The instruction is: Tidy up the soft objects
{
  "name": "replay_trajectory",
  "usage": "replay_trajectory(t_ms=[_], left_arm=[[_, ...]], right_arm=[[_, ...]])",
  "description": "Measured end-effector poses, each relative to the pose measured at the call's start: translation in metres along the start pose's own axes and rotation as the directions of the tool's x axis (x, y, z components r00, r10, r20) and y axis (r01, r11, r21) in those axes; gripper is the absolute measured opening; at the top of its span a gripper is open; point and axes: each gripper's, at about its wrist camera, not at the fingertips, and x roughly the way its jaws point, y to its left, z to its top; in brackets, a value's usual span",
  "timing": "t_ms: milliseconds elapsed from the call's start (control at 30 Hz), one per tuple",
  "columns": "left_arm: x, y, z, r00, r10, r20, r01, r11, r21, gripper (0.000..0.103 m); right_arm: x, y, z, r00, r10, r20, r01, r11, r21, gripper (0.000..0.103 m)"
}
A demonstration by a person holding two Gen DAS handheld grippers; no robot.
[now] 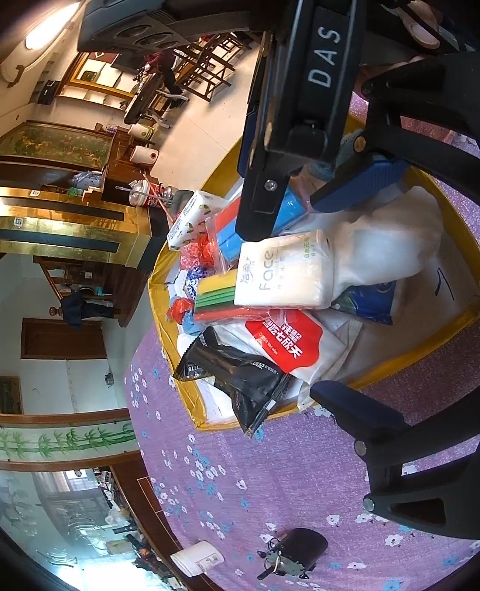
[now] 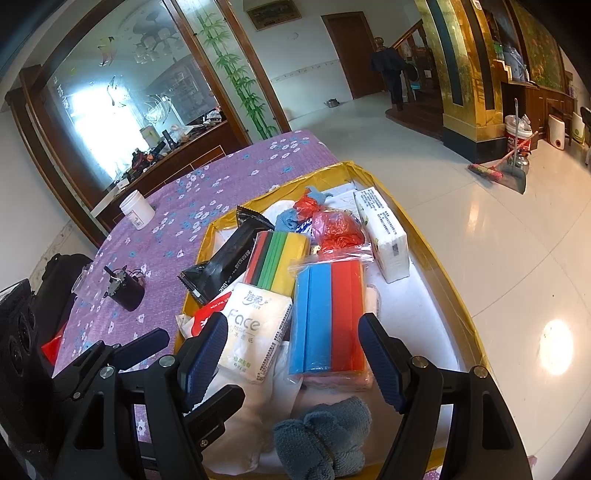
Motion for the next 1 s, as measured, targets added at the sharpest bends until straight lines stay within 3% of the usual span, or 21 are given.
replay_trajectory(t_ms=[1000], left_arm=[[-0.022, 0.013, -0.009, 0.997, -0.052, 0.058, 0.054, 0.998, -0.031, 0.093]], right_arm=[[-0.012, 0.019, -0.004, 1.0, -0.022, 0.01, 0.023, 1.0, -0.006, 0.08]])
